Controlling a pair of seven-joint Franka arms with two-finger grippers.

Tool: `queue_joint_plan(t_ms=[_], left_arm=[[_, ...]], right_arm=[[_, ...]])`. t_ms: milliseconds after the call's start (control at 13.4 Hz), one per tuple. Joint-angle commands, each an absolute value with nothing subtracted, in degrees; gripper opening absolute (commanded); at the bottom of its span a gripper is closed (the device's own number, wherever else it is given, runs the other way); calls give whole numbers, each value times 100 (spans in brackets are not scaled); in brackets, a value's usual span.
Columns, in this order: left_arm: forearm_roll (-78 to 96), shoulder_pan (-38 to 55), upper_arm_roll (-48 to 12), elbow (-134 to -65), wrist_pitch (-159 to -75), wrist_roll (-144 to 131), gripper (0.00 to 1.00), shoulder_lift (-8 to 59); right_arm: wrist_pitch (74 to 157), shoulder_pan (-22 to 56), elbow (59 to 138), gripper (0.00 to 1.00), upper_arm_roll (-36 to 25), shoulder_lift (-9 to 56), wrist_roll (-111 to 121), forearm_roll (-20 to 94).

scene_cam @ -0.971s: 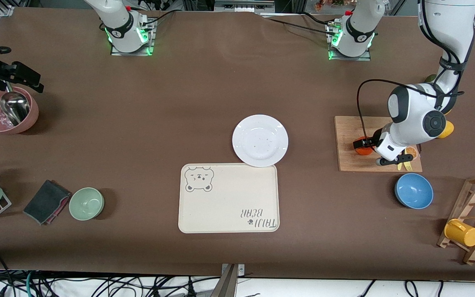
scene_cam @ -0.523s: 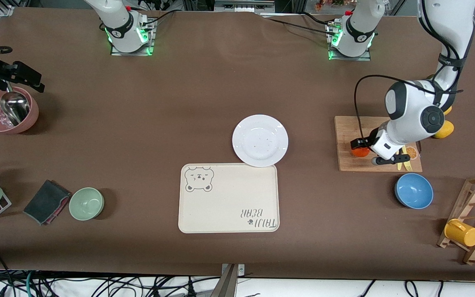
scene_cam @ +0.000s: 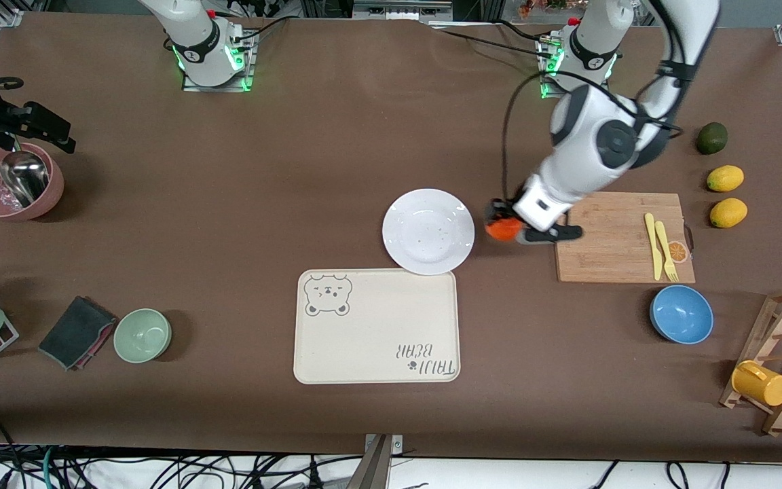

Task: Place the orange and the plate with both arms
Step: 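Carry the orange with the left gripper over the white plate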

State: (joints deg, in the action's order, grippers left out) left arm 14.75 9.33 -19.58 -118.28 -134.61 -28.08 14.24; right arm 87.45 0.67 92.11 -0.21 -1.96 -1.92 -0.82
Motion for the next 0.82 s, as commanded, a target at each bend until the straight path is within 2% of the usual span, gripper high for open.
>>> queue_joint_plan(t_ms=[0,224,747], left_arm=[[1661,1281,-2118,-11348,-13612,-3311,0,2125],[1608,1704,-2118,-11198,-14105,-3639,0,2688],[1354,1933,-1846,-10652,-14133,-3630,0,3331]], right_arm=[[8728,70,9097,100,-35,-149,-246,-9],[8728,70,9097,100,-35,-149,-246,-9],[8719,70,9097,100,-44,-149,-246,-9]])
